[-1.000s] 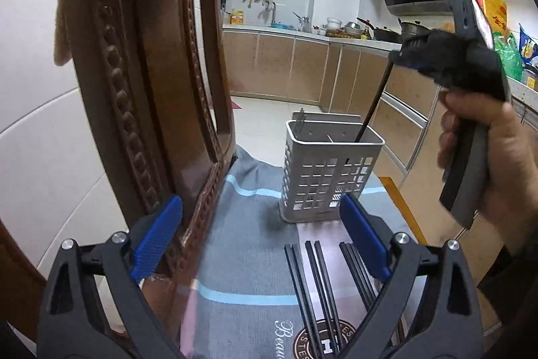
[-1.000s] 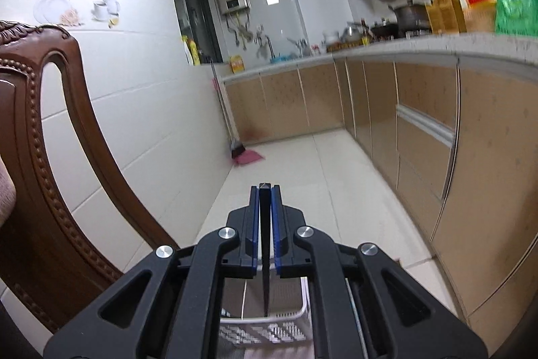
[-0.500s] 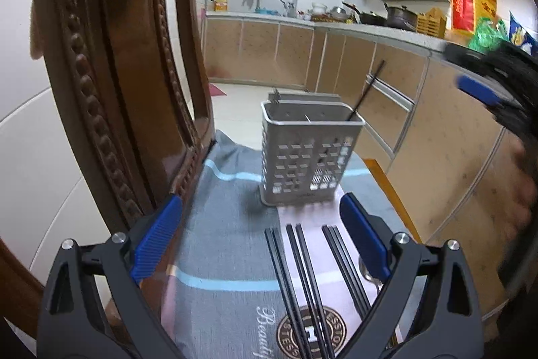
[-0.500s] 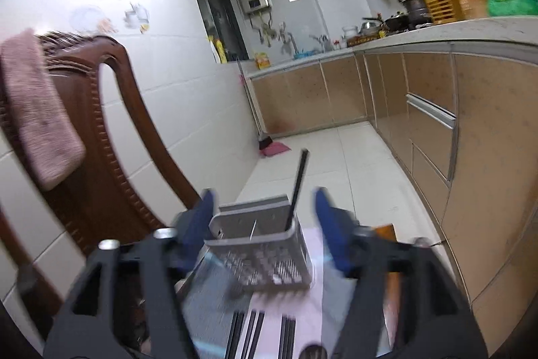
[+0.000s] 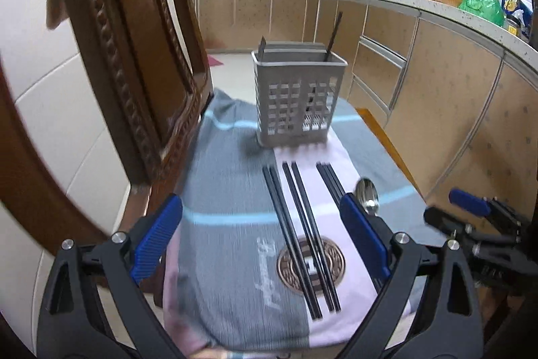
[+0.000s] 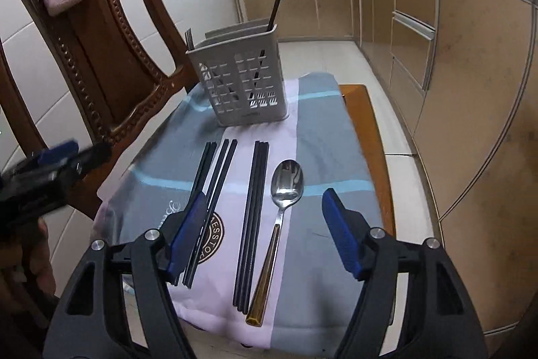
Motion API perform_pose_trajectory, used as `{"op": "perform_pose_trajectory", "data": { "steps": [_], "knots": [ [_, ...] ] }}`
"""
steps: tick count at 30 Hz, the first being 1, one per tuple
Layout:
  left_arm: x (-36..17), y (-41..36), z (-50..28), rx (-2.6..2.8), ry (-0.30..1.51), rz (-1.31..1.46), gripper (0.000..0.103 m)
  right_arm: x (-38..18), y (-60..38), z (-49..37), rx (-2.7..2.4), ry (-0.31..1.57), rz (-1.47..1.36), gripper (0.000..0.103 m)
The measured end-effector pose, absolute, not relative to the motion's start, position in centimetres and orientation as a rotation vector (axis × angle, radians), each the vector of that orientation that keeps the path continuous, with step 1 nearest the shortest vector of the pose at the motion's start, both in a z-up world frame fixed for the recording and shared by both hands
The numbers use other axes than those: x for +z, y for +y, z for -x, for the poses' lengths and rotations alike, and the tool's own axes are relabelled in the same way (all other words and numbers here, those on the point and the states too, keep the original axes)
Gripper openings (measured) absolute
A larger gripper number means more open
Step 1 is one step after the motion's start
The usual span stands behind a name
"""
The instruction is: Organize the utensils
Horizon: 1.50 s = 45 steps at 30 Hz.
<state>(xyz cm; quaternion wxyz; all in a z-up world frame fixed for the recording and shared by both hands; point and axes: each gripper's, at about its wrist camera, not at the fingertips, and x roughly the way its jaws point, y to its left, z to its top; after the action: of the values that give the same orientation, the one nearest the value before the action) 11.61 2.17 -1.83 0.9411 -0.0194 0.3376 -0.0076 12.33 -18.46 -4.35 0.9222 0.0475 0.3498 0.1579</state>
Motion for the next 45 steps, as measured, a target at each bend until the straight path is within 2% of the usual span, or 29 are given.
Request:
{"op": "perform_pose_trajectory", "data": {
  "steps": [11,45],
  "knots": [
    [-4.3,0.4,-9.4,-0.050,0.767,0.035,0.094,-3.3,-19.8,-10.9,0.325,0.690,-0.103,0.072],
    [-4.7,0.2,-10.3,-0.037,0.772,0.025,0.094,-3.8,-19.5,-11.5,0.337,0.711,-0.102,0.072]
  ]
}}
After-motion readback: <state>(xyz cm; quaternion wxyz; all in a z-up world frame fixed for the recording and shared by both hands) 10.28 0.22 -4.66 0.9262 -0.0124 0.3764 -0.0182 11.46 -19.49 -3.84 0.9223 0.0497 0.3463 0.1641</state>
